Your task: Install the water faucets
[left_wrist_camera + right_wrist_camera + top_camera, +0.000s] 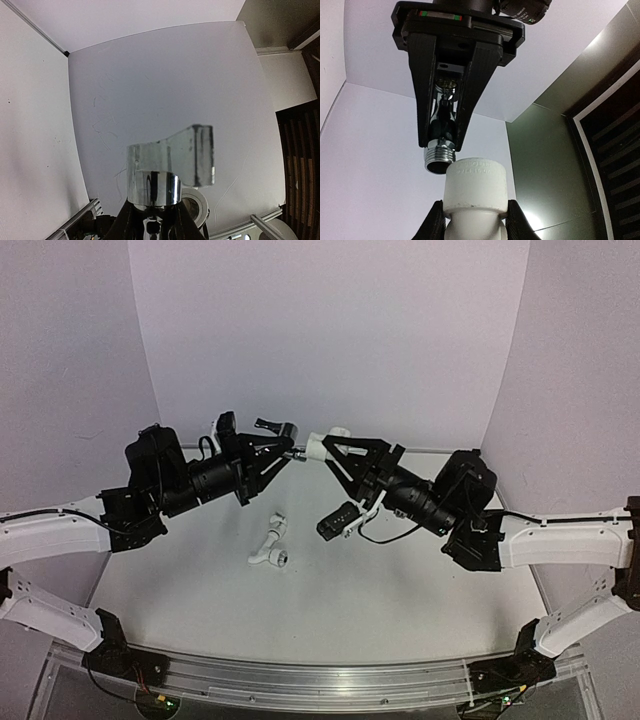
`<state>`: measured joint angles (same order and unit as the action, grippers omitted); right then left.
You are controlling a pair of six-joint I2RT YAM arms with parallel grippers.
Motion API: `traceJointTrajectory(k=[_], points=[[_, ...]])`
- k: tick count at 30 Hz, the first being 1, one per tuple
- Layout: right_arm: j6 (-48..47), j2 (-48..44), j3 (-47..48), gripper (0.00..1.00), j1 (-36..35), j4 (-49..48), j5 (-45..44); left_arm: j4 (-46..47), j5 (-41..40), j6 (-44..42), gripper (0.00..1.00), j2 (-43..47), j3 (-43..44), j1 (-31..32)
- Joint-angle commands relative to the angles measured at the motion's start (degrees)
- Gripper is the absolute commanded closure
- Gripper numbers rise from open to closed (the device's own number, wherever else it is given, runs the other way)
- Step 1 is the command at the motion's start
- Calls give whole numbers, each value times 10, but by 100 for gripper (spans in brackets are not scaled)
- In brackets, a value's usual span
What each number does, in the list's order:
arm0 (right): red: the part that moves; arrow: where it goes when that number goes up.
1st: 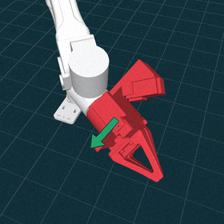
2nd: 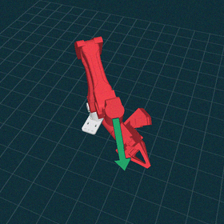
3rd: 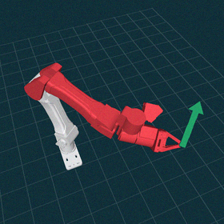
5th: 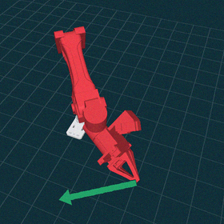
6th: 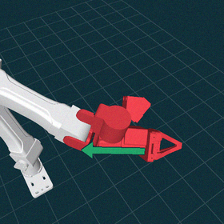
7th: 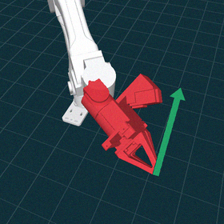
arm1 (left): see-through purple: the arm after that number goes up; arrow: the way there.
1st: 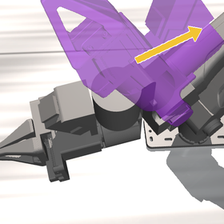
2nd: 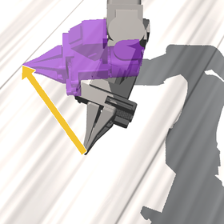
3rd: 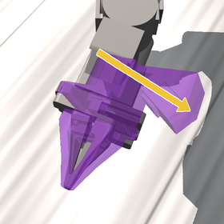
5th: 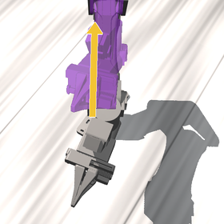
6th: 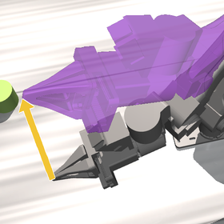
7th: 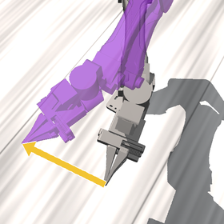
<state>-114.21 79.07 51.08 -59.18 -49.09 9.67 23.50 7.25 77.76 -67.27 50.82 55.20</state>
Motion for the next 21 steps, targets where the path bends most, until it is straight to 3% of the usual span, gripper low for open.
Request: traceJointTrajectory(k=[1, 21], points=[[-248, 3, -7, 100, -2, -43, -7, -10, -20, -33, 100, 37, 32, 12], [-266, 23, -2, 100, -3, -63, 9, -33, -30, -32, 100, 18, 51, 18]])
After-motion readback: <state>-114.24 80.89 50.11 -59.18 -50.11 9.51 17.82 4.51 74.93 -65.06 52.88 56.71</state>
